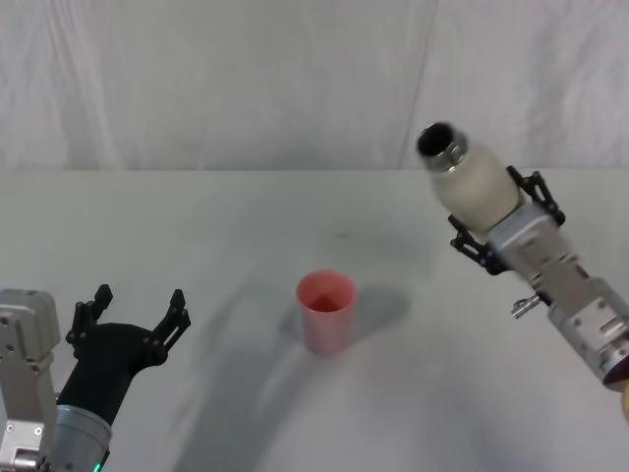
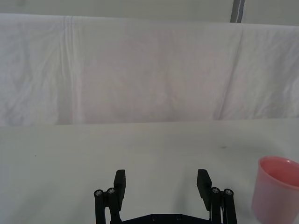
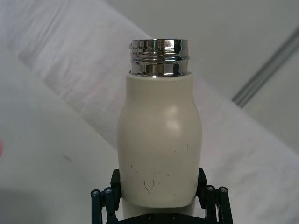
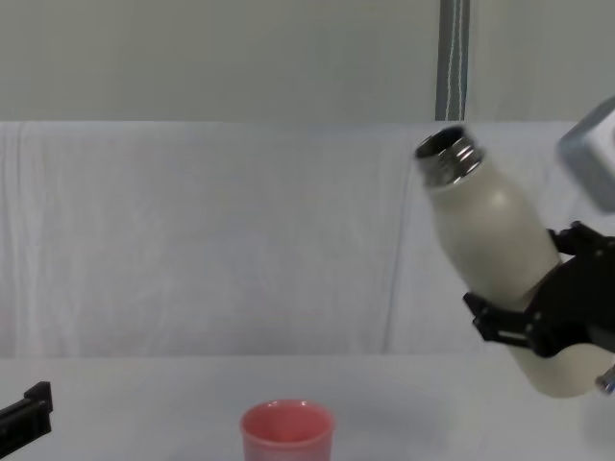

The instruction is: Grasp the thermos with one hand and pour water into the cup lid.

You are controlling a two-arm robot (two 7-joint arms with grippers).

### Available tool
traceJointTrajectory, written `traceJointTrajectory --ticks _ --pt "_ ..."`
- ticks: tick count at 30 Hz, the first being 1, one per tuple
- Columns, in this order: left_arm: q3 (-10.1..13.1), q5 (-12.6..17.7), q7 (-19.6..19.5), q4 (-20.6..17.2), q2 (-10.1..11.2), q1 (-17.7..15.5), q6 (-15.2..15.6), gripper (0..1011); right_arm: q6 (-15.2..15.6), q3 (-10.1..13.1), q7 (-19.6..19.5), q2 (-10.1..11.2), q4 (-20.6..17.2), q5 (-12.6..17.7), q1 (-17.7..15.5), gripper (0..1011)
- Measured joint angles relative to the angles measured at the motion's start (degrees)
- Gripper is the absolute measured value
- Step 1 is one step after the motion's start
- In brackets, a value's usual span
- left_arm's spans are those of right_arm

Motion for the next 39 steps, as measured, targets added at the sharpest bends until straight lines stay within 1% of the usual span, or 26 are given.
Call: traceJointTrajectory --ticks 1,3,5,6,7,9,10,11,12,13,14,18,21,25,29,35,39 --pt "0.00 0.00 0.00 0.00 0.00 0.00 0.00 1001 -0.22 -0.93 -0.65 0.47 0.27 -2.47 0.28 950" --pt "0.00 0.00 0.00 0.00 0.00 0.00 0.00 1001 -0.42 -1.94 -1.33 0.85 0.64 -4.96 0.66 950" --pt "0.00 0.00 0.00 0.00 0.00 0.00 0.00 1001 -0.89 -3.61 -2.35 1.37 1.32 -9.13 1.38 950" --pt "0.00 0.00 0.00 0.00 0.00 0.00 0.00 1001 -0.89 -3.61 -2.35 1.37 1.32 -9.13 1.38 950" --pt "0.00 0.00 0.00 0.00 0.00 0.00 0.00 1001 -1.12 -4.42 -2.68 1.63 1.66 -10.86 1.78 950" --pt "0.00 0.00 0.00 0.00 0.00 0.00 0.00 1001 -1.30 -5.30 -3.01 1.97 2.04 -12.79 2.24 950" --pt "0.00 0.00 0.00 0.00 0.00 0.00 0.00 1001 -1.40 -6.15 -3.14 2.31 2.40 -14.45 2.72 950" --pt "0.00 0.00 0.00 0.00 0.00 0.00 0.00 1001 -1.43 -6.45 -3.16 2.44 2.54 -15.11 2.91 950" --pt "0.00 0.00 0.00 0.00 0.00 0.00 0.00 1001 -1.48 -7.23 -3.16 2.79 2.91 -16.52 3.43 950" --pt "0.00 0.00 0.00 0.00 0.00 0.00 0.00 1001 -1.48 -7.23 -3.16 2.79 2.91 -16.52 3.43 950" --pt "0.00 0.00 0.00 0.00 0.00 0.00 0.00 1001 -1.52 -7.94 -3.07 3.10 3.24 -17.69 3.92 950" --pt "0.00 0.00 0.00 0.00 0.00 0.00 0.00 1001 -1.80 -9.68 -2.16 3.77 4.30 -19.84 5.38 950" --pt "0.00 0.00 0.00 0.00 0.00 0.00 0.00 1001 -1.96 -10.29 -1.87 3.97 5.00 -20.44 6.04 950" --pt "0.00 0.00 0.00 0.00 0.00 0.00 0.00 1001 -2.02 -11.41 -1.95 4.21 6.80 -22.02 7.32 950" --pt "0.00 0.00 0.00 0.00 0.00 0.00 0.00 1001 -2.20 -12.04 -2.47 4.27 8.57 -22.83 8.24 950" --pt "0.00 0.00 0.00 0.00 0.00 0.00 0.00 1001 -2.76 -12.77 -2.48 4.30 10.59 -23.09 9.62 950" --pt "0.00 0.00 0.00 0.00 0.00 0.00 0.00 1001 -3.15 -13.65 -2.22 4.30 12.13 -23.50 11.04 950"
